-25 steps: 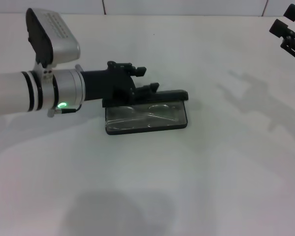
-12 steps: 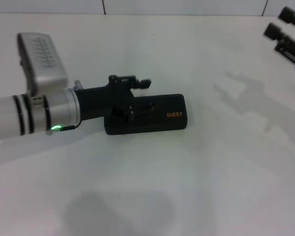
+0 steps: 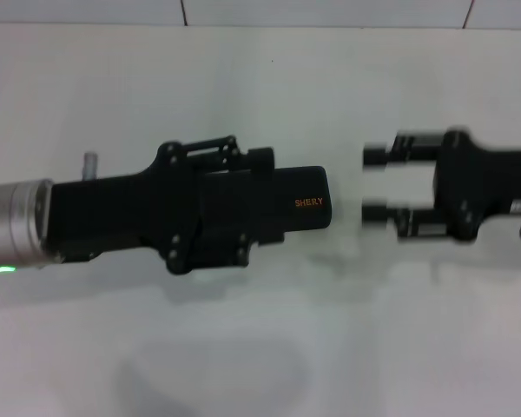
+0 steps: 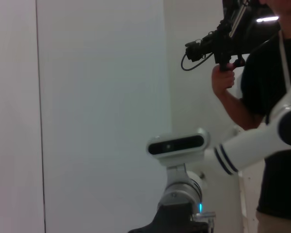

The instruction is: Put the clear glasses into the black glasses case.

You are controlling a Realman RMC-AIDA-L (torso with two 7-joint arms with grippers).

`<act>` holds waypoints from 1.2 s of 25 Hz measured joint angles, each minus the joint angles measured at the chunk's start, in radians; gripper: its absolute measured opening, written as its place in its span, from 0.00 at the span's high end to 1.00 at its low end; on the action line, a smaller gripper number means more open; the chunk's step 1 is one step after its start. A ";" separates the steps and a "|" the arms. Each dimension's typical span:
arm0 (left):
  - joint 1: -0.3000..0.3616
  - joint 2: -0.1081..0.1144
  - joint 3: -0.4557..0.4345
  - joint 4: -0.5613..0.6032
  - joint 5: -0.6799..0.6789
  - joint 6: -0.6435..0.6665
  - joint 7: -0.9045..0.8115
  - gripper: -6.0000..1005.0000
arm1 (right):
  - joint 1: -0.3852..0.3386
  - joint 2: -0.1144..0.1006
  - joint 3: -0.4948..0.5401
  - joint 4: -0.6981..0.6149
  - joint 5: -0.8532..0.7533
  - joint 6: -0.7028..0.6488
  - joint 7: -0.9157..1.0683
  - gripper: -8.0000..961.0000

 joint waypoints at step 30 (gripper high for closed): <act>0.041 0.003 -0.005 0.021 0.038 0.006 0.006 0.20 | -0.003 0.046 -0.002 -0.041 -0.075 -0.016 -0.038 0.07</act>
